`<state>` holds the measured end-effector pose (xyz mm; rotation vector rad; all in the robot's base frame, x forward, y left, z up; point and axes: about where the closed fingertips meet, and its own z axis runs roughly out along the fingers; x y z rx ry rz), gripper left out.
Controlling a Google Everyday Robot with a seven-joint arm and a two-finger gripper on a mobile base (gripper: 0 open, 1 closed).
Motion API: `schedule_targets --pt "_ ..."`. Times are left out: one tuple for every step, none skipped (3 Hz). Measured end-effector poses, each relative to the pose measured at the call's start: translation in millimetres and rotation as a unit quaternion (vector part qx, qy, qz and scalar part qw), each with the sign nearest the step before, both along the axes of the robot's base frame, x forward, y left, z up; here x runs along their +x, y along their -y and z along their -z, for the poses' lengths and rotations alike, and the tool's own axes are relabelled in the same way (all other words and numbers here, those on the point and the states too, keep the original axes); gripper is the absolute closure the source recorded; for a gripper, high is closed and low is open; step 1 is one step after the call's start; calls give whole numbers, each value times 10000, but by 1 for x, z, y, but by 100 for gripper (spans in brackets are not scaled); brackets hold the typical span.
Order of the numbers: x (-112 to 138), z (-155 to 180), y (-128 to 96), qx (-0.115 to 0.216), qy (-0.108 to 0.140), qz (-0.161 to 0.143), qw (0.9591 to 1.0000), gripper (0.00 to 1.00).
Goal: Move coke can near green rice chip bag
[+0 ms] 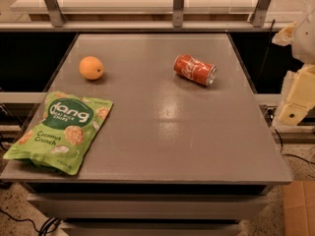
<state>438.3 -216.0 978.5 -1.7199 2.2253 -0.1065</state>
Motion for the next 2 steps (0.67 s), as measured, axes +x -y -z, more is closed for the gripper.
schedule_targets --pt "0 0 0 -1 10 3 10000 0" --pt "10 0 -7 13 2 -61 10000 0"
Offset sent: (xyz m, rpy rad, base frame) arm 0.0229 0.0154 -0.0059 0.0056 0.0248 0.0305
